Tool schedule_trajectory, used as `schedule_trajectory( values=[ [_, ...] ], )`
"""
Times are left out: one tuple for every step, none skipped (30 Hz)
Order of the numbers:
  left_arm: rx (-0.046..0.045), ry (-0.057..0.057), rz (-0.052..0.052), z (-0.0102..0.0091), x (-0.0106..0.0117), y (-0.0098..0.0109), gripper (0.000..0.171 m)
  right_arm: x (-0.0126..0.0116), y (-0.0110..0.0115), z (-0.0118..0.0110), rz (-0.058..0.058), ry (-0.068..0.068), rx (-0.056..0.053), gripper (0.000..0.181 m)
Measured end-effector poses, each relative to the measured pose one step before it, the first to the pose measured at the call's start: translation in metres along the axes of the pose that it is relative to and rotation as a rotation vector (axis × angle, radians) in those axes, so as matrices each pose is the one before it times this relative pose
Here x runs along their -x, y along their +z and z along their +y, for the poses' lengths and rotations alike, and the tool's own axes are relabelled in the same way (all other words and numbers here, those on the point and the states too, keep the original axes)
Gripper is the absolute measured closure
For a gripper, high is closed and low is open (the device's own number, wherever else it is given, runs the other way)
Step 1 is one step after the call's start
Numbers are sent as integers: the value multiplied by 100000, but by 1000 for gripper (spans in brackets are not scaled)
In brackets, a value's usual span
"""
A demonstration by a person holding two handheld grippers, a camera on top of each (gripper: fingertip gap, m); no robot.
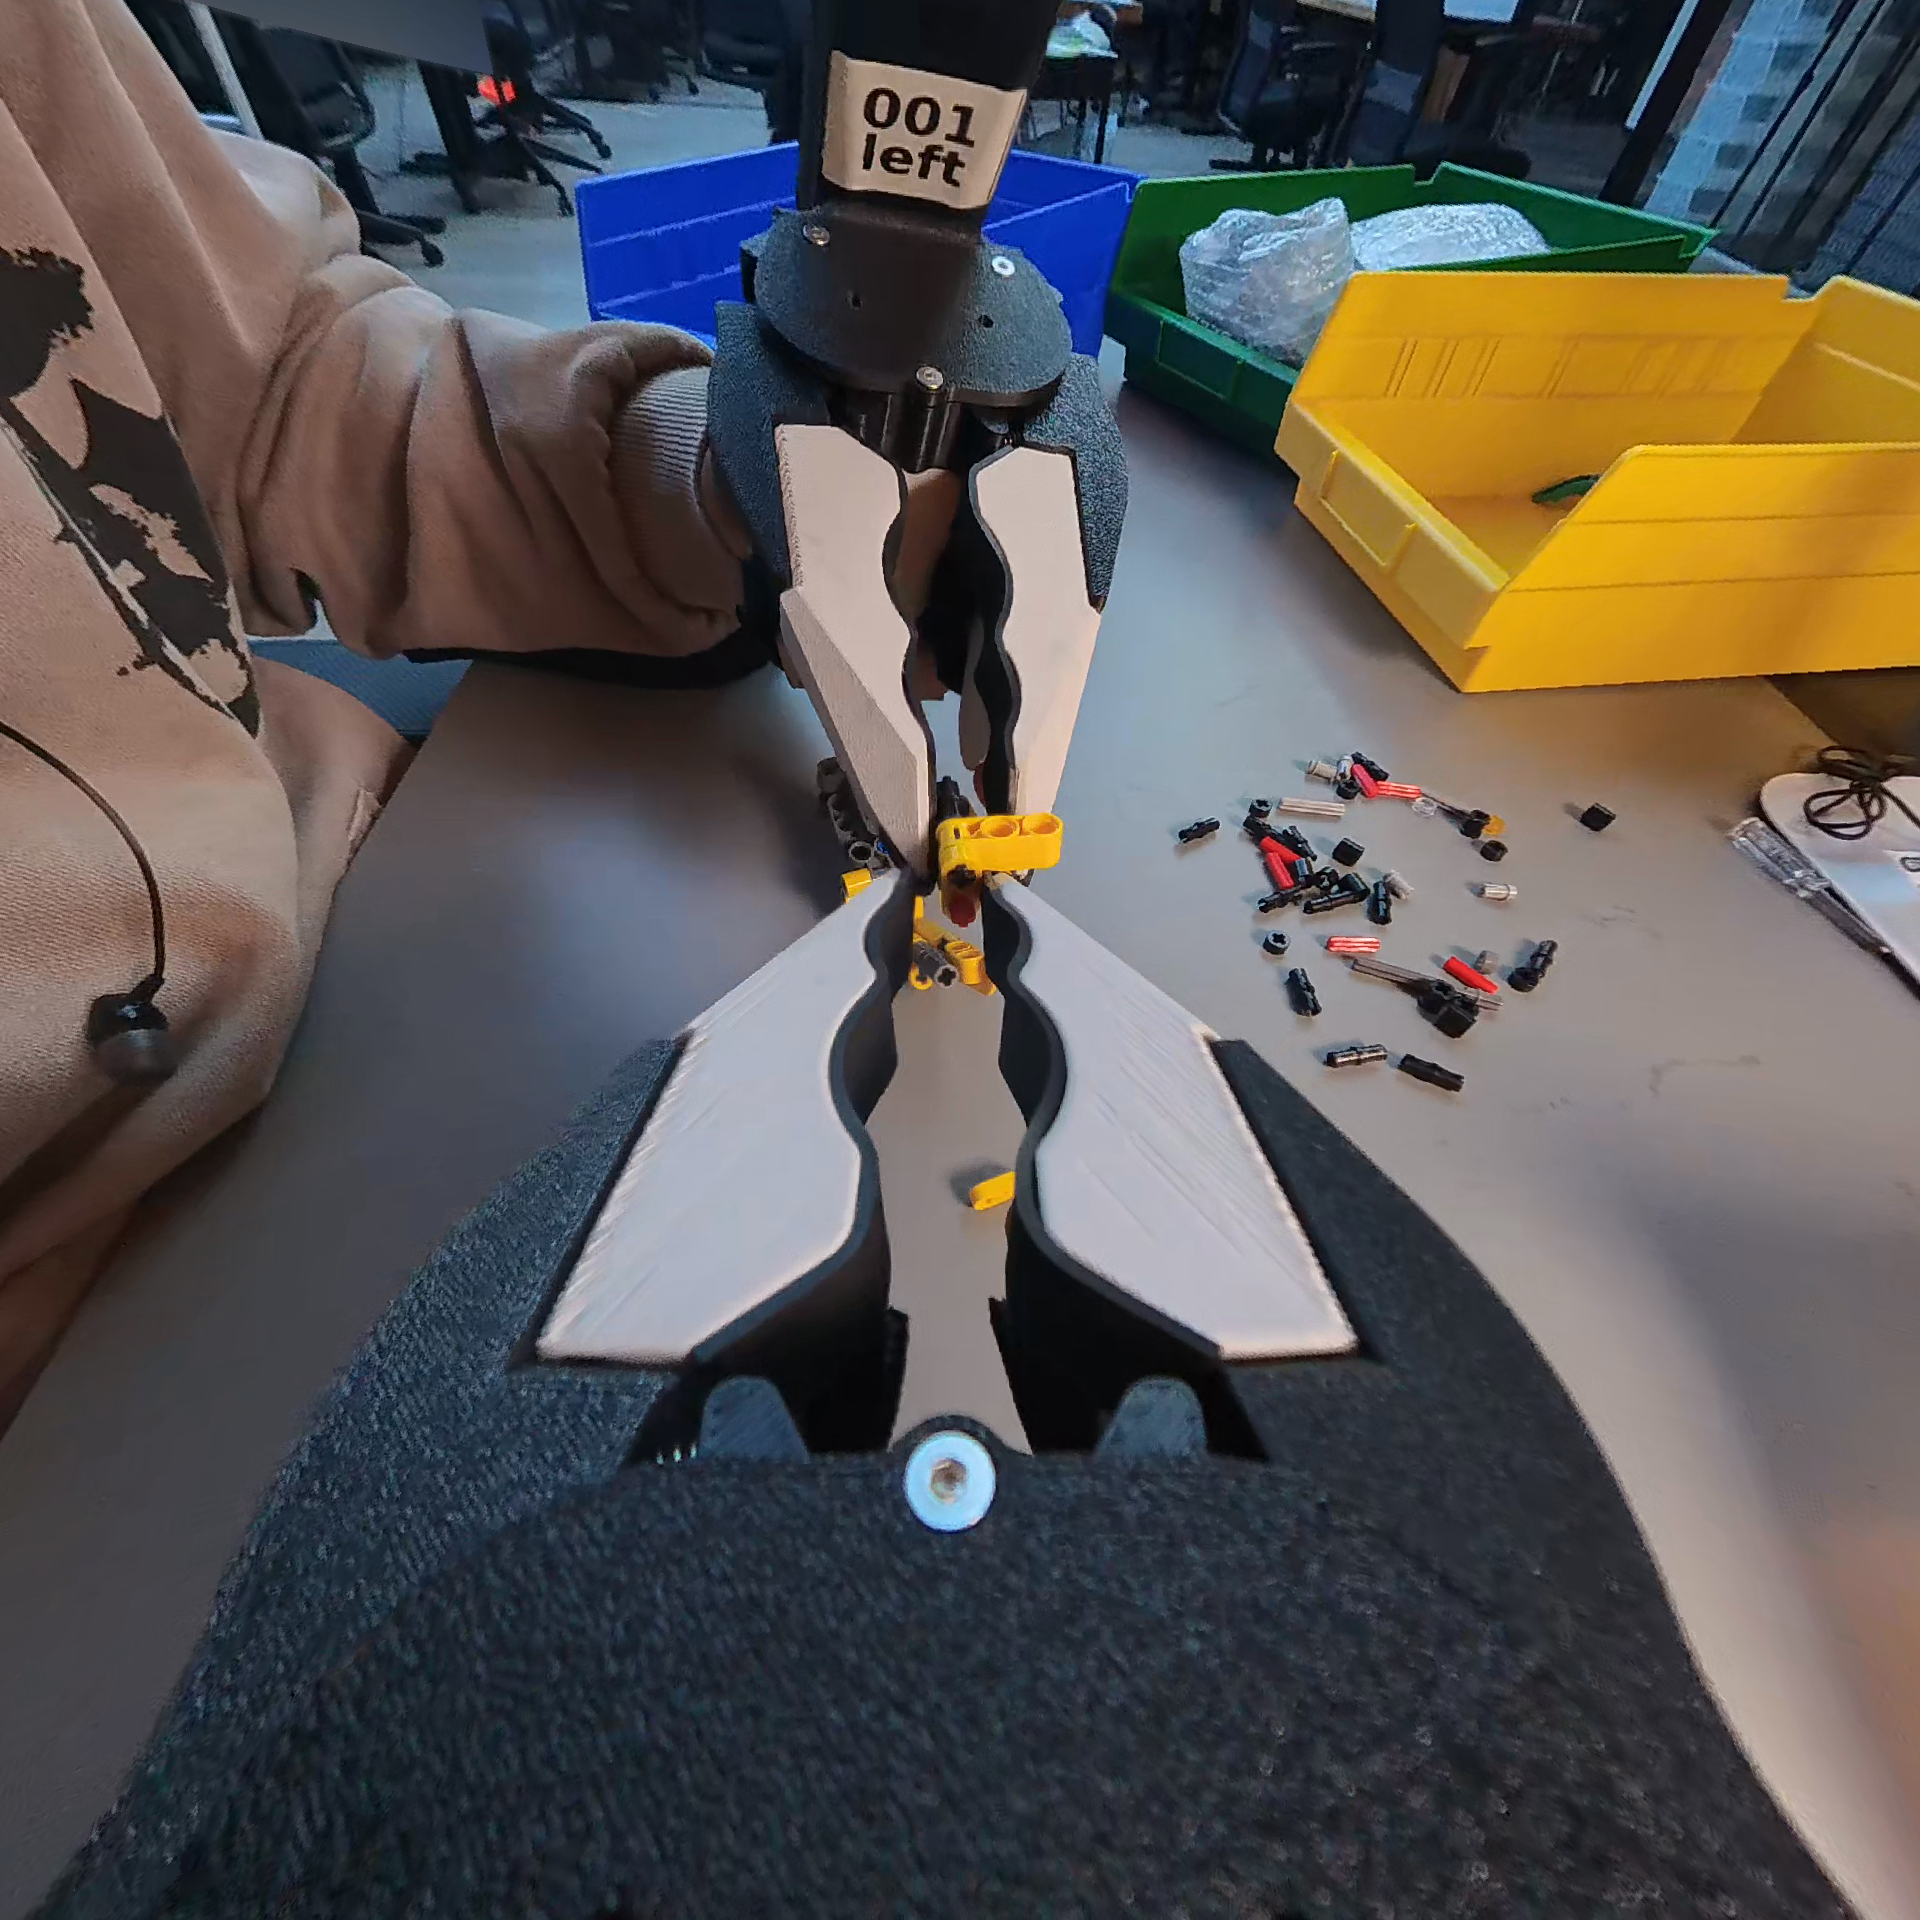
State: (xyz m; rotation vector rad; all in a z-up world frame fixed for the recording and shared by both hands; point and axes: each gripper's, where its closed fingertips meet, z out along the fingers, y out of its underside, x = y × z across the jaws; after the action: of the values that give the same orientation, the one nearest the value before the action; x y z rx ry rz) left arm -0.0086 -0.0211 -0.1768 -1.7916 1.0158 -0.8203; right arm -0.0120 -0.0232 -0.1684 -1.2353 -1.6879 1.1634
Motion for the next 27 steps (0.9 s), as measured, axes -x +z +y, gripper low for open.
schedule_trajectory(
  values=[
    [1409, 1810, -1367, 121, 44, 47, 157, -79, 47, 67, 340, 155, 520, 172],
    [1795, 2293, -1879, 180, 59, 101, 158, -184, 62, 140, 995, -400, 849, 175],
    [1697, 1895, -1558, 216, 32, 129, 158, -41, 54, 227, 94, -473, 1230, 176],
    [1074, 889, -526, 170, -55, 83, 158, 57, 45, 209, -486, -84, 955, 176],
    [186, 294, 201, 70, -100, 16, 158, 113, 17, 107, -720, -292, 261, 177],
    [-611, -525, 575, -44, -44, -70, 158, 90, -6, -17, -644, -170, -65, 177],
    [-1286, -1132, 1134, -132, -17, -123, 158, 5, -19, -152, -347, -131, -668, 177],
    [-1405, -1715, 1902, -112, -48, -133, 158, 51, -26, -182, -1132, 542, -1088, 177],
    [-1262, -1485, 1498, -73, -11, -83, 158, 10, 0, -129, -1122, 1195, -1018, 177],
    [-963, -1497, 1401, -69, -44, -50, 158, -6, -19, -89, -849, 681, -872, 177],
    [-976, -1345, 1394, -123, -79, -57, 158, 80, -38, -104, -1249, 971, -1025, 178],
    [-1254, -662, 619, -217, -46, -83, 158, 22, -79, -213, -566, 788, -1508, 178],
    [-947, -300, 610, -215, -68, -70, 158, 15, -103, -221, -247, 124, -1256, 178],
    [-883, -340, 688, -216, -69, -58, 158, 59, -100, -212, -523, 286, -1066, 178],
    [-737, -500, 674, -160, -46, -7, 158, 10, -123, -172, -320, 64, -866, 178],
    [-518, -357, 643, -95, -57, 11, 158, 52, -97, -93, -704, 264, -478, 178],
    [-563, -586, 543, -65, -40, 21, 158, 12, -96, -44, -229, 0, -411, 178],
    [-596, -720, 793, -77, -82, 11, 158, 66, -107, -49, -390, 225, -475, 178],
    [-542, -461, 497, -62, -78, -16, 158, 74, -103, -62, -471, 347, -481, 178],
    [46, -351, -305, 19, 69, -135, 158, 68, -132, -57, -249, 8, -338, 178],
    [564, -357, -3505, 232, 759, -642, 158, -93, -431, -3, 345, 179, -82, 178],
    [-2065, -1860, -5199, 19, 1448, -1382, 158, -825, -1492, -325, 3619, 1771, -3174, 178],
    [-4462, -3688, 589, -590, 614, -1164, 158, -937, -1720, -472, 4077, 1876, -3629, 178],
    [-667, 1290, 1610, -350, -273, -61, 158, -355, -422, 321, 2569, -2577, 2986, 178],
    [2837, 4300, 1091, 165, -631, 954, 158, 332, 756, 254, -605, -2311, 2310, 177],
    [1835, 1250, 1357, 94, -558, 1222, 158, 489, 1064, 49, -1894, -762, 370, 177],
    [1223, -1017, -225, 113, -68, 864, 158, 21, 672, 140, -287, -71, 405, 177]
  ],
)
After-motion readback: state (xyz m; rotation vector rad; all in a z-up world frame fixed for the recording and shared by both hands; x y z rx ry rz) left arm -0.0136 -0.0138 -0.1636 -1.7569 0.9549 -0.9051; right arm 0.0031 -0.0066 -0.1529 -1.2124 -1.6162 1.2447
